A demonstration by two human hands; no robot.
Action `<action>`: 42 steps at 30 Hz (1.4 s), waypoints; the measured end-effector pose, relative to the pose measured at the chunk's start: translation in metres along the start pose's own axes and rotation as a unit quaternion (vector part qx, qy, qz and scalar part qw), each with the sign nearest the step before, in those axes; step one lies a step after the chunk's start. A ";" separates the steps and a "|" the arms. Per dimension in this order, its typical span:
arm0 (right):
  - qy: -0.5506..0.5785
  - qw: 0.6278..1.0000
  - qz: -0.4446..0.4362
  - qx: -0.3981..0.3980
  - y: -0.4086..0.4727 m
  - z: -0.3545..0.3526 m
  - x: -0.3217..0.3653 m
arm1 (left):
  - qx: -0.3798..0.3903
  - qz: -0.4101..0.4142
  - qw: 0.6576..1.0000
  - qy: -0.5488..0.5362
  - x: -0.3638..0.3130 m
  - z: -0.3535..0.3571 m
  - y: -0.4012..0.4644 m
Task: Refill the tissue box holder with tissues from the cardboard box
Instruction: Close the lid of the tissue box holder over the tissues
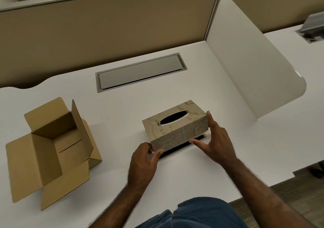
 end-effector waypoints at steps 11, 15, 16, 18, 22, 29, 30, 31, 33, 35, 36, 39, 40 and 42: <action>0.008 1.000 0.000 0.002 -0.004 0.006 -0.006 | 0.020 0.012 1.000 0.002 0.004 0.009 -0.004; 0.007 1.000 0.015 0.006 -0.007 0.009 -0.009 | 0.027 0.001 1.000 -0.010 0.011 0.012 -0.005; 0.007 1.000 0.016 0.006 -0.008 0.010 -0.010 | 0.028 0.005 1.000 -0.009 0.010 0.013 -0.005; 0.007 1.000 0.017 0.006 -0.009 0.010 -0.010 | 0.028 0.010 1.000 -0.005 0.008 0.013 -0.005; 0.004 1.000 0.019 0.001 -0.012 0.010 -0.011 | 0.036 0.006 0.999 0.002 0.012 0.019 -0.006; -0.004 0.999 0.029 0.020 -0.024 0.020 -0.020 | 0.061 0.030 0.998 0.017 0.017 0.031 -0.013; -0.006 0.999 0.029 0.021 -0.025 0.020 -0.020 | 0.060 0.032 0.997 0.022 0.016 0.032 -0.013; -0.006 0.999 0.029 0.021 -0.026 0.021 -0.021 | 0.060 0.034 0.997 0.024 0.015 0.032 -0.013; -0.004 0.999 0.029 0.020 -0.026 0.021 -0.021 | 0.058 0.033 0.997 0.025 0.014 0.032 -0.012; -0.002 0.999 0.030 0.020 -0.026 0.021 -0.021 | 0.059 0.031 0.997 0.025 0.014 0.032 -0.012; -0.001 0.999 0.031 0.020 -0.026 0.022 -0.021 | 0.059 0.031 0.997 0.024 0.014 0.033 -0.012; -0.001 0.999 0.027 0.020 -0.026 0.022 -0.020 | 0.056 0.030 0.998 0.027 0.014 0.031 -0.013; -0.001 1.000 0.025 0.018 -0.025 0.021 -0.020 | 0.053 0.027 0.998 0.030 0.014 0.030 -0.012; -0.001 1.000 0.025 0.016 -0.024 0.022 -0.019 | 0.041 0.021 0.998 0.037 0.016 0.027 -0.009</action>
Point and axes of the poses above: each hand's wrist, its own y-axis towards the middle knuckle, its own z-axis out of the palm, x = y × z, the point moved 10 cm from there along y, towards the middle knuckle, and after that the axes turned 9 degrees about x, right-handed, at the moved point
